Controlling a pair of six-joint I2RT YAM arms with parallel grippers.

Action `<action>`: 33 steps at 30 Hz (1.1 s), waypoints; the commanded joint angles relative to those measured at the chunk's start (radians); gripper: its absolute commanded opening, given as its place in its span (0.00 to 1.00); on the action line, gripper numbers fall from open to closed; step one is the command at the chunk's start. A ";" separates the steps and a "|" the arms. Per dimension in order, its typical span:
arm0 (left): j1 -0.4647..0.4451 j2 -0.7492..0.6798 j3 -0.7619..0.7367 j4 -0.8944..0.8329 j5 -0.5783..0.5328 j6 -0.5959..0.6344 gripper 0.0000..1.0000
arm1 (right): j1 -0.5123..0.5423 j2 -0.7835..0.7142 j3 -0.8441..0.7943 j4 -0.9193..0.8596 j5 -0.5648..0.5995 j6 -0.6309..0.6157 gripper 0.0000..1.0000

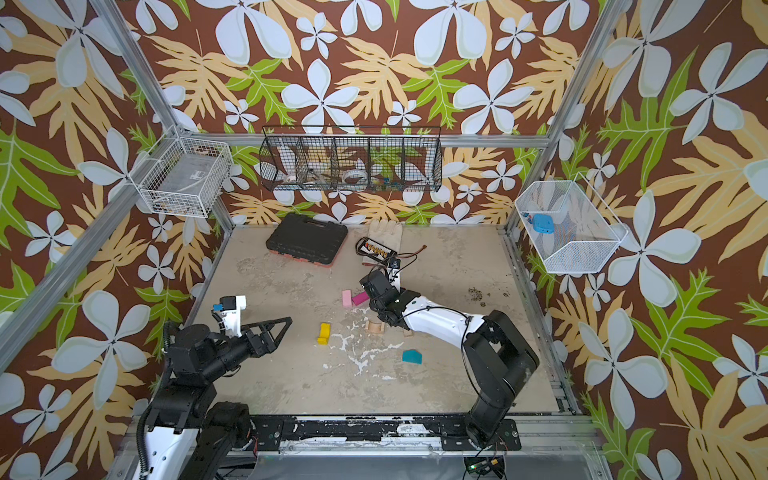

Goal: Build the wood block tower
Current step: 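Move the right gripper to the red block and grasp it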

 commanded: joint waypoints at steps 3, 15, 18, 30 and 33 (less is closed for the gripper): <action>-0.002 0.024 -0.001 0.025 0.019 0.005 1.00 | -0.040 0.074 0.060 -0.049 -0.040 -0.059 0.53; -0.002 -0.002 -0.003 0.032 0.019 0.004 1.00 | -0.059 0.243 0.192 -0.084 -0.073 -0.095 0.59; -0.002 0.000 -0.001 0.032 -0.001 0.004 1.00 | -0.064 0.268 0.198 -0.084 -0.088 -0.092 0.59; -0.001 0.026 -0.004 0.030 0.019 0.004 1.00 | -0.067 0.311 0.219 -0.099 -0.087 -0.129 0.35; -0.002 0.000 -0.004 0.033 0.014 0.002 1.00 | -0.067 0.296 0.211 -0.098 -0.084 -0.146 0.28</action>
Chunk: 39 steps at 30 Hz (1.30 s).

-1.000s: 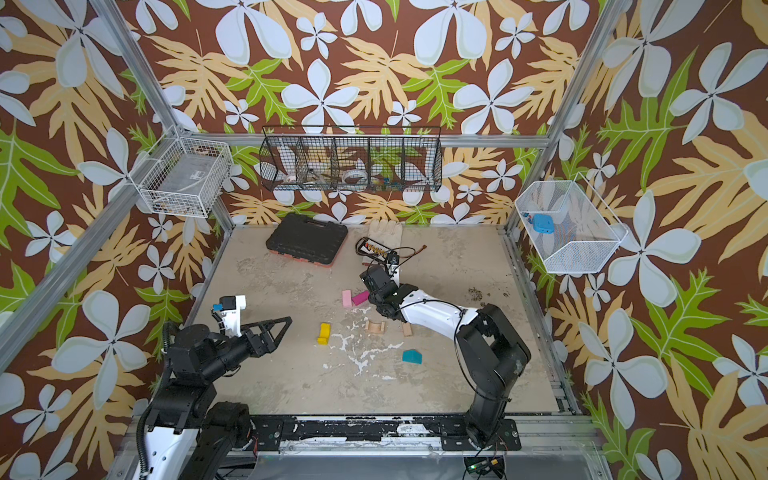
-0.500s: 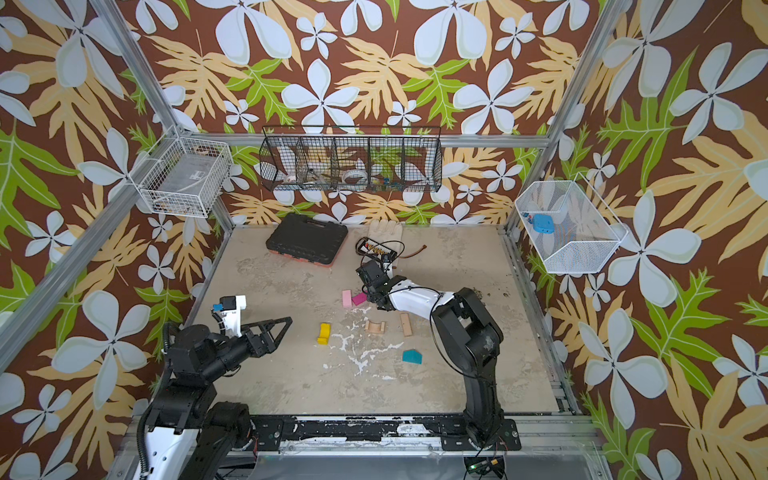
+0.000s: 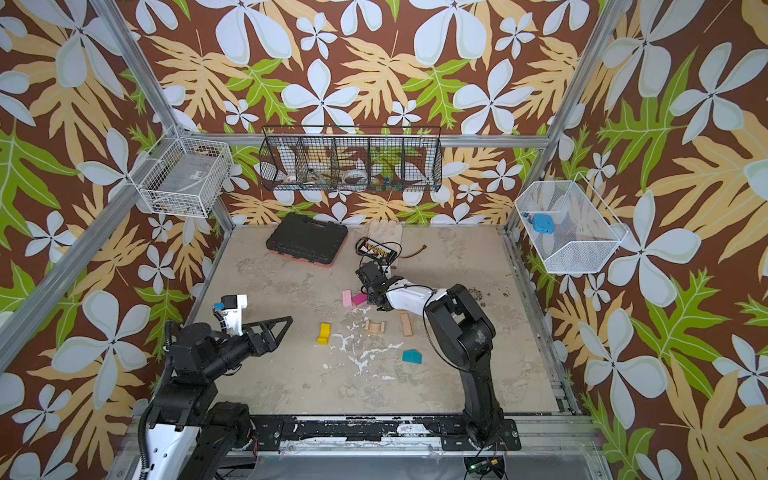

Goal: Build the wood block tower
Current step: 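Move the right gripper to the red block and grasp it, then carry the red block beside the wooden arch and open the right gripper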

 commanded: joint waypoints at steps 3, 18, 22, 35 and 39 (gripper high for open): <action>-0.001 -0.018 0.003 0.019 -0.015 0.004 1.00 | 0.000 -0.037 -0.011 -0.026 -0.009 -0.046 0.22; -0.001 -0.023 -0.001 0.019 0.013 0.002 1.00 | 0.158 -0.373 -0.287 0.081 -0.087 -0.180 0.08; -0.001 -0.022 0.001 0.018 0.002 0.001 1.00 | 0.274 -0.426 -0.336 0.084 -0.078 -0.198 0.08; -0.002 -0.041 -0.002 0.015 0.020 0.000 1.00 | 0.458 -0.431 -0.477 0.108 -0.082 -0.203 0.10; -0.003 -0.062 -0.002 0.014 0.010 -0.002 1.00 | 0.459 -0.375 -0.462 0.096 -0.083 -0.199 0.14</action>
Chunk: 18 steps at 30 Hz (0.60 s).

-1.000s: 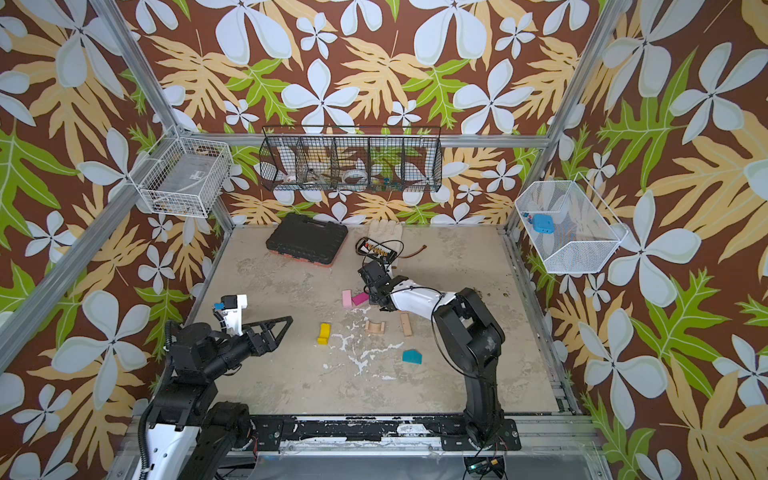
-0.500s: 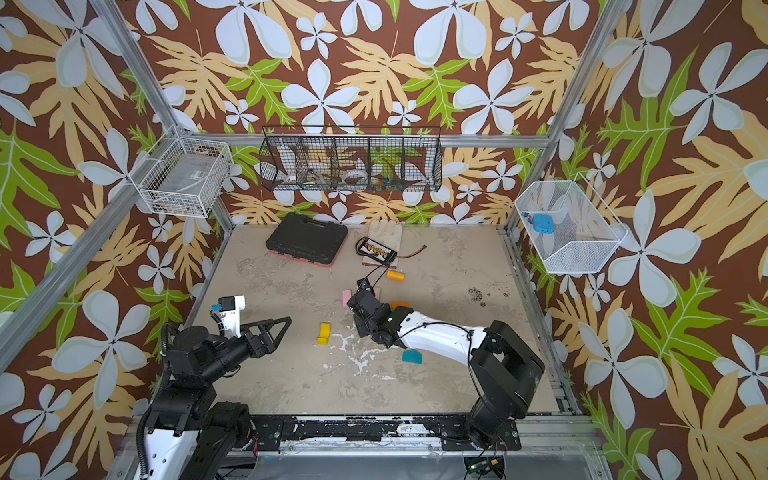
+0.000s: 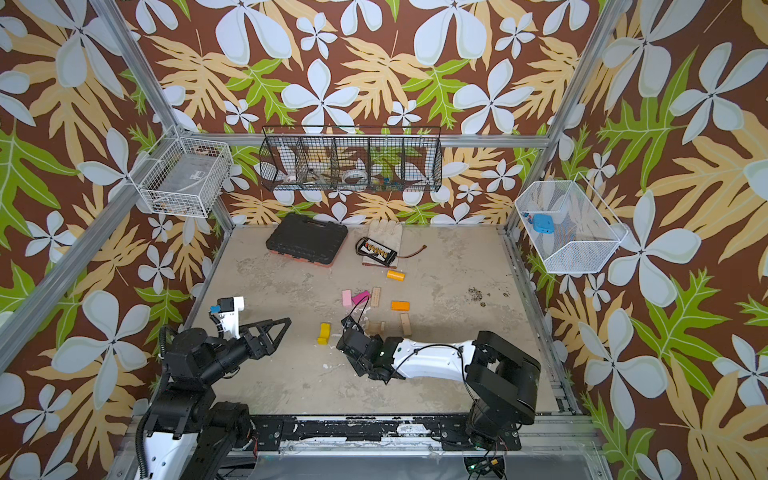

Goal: Build the wood block tower
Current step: 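Carry the red block beside the wooden arch and open the right gripper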

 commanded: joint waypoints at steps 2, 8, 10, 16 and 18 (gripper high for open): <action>-0.001 0.005 0.001 0.012 0.010 -0.001 1.00 | 0.002 0.042 0.020 0.004 0.007 0.012 0.15; -0.001 -0.003 0.001 0.012 0.007 -0.001 1.00 | 0.002 0.041 -0.018 0.000 0.046 0.052 0.43; -0.001 0.010 0.001 0.012 0.011 0.000 1.00 | 0.001 0.023 -0.044 -0.004 0.051 0.074 0.51; 0.000 -0.008 0.001 0.012 0.014 -0.001 1.00 | 0.002 -0.036 -0.138 -0.012 0.064 0.149 0.58; -0.001 -0.005 0.001 0.012 0.013 -0.001 1.00 | 0.000 -0.047 -0.158 -0.015 0.075 0.167 0.58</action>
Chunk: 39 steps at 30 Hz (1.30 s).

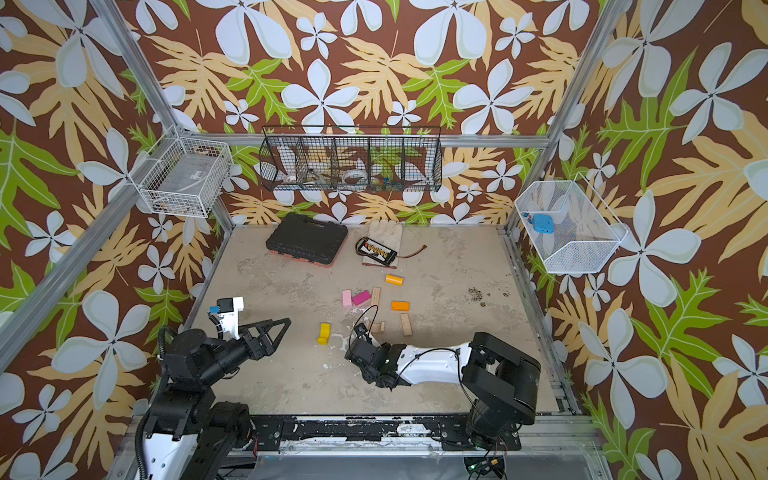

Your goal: Build the wood block tower

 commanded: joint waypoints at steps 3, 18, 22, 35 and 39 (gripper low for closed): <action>0.000 0.001 0.000 0.011 0.015 0.003 1.00 | -0.002 -0.016 -0.030 -0.031 0.032 0.069 0.58; 0.000 -0.016 0.001 0.007 0.016 0.001 1.00 | -0.049 -0.151 -0.115 0.038 -0.027 0.115 0.65; 0.001 -0.017 0.001 0.008 0.014 0.001 1.00 | -0.020 -0.201 -0.123 0.040 -0.017 0.166 0.80; 0.000 -0.025 0.000 0.008 0.016 0.001 1.00 | 0.021 -0.008 0.043 -0.030 0.086 0.388 0.95; 0.000 -0.025 0.000 0.008 0.016 0.000 1.00 | 0.021 0.035 0.070 -0.016 0.088 0.399 0.87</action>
